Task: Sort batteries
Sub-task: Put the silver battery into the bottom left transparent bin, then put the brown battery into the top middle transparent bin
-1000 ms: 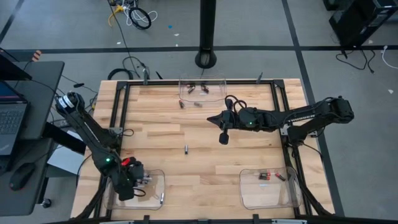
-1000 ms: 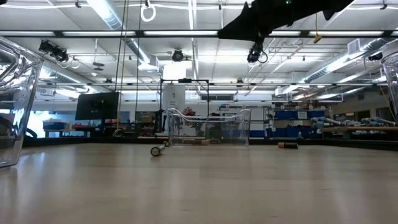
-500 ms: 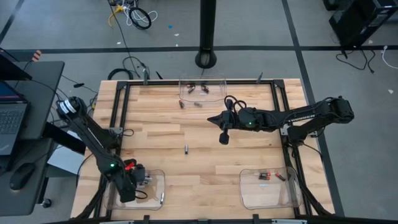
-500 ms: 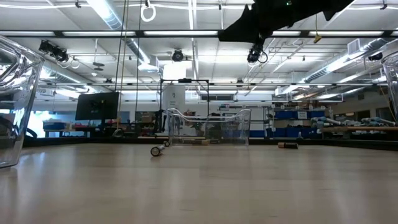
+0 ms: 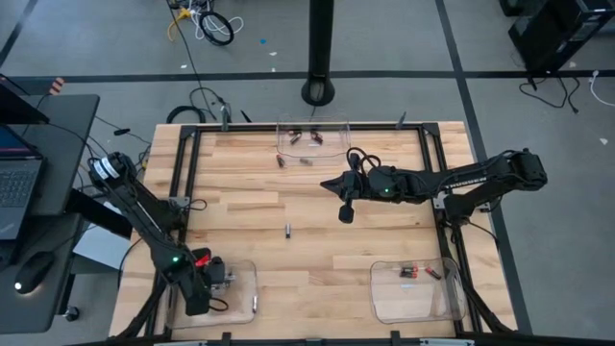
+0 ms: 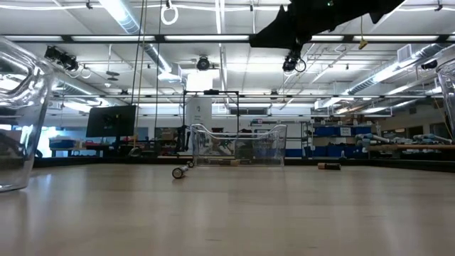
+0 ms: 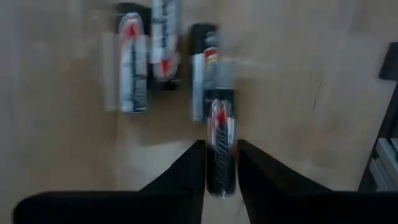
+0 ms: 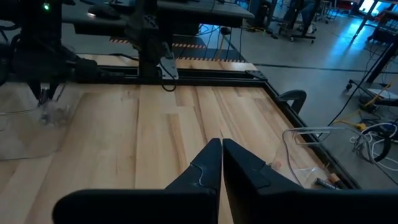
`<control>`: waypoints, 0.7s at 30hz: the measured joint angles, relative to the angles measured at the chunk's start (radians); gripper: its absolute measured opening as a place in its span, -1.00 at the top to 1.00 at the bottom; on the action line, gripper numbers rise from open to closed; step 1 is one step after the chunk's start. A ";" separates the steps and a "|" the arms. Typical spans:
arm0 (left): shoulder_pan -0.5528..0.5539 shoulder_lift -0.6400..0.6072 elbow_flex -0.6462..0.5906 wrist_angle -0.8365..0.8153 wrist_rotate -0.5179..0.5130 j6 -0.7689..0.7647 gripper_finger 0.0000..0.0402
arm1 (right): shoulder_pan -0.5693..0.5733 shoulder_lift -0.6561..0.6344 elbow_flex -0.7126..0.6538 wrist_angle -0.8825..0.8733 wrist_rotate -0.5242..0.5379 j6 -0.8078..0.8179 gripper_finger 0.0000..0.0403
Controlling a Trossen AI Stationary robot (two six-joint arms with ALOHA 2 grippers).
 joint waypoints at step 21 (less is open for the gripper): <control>0.009 -0.063 0.202 -0.218 -0.330 0.125 0.54 | -0.013 -0.009 0.002 -0.173 0.147 0.101 0.80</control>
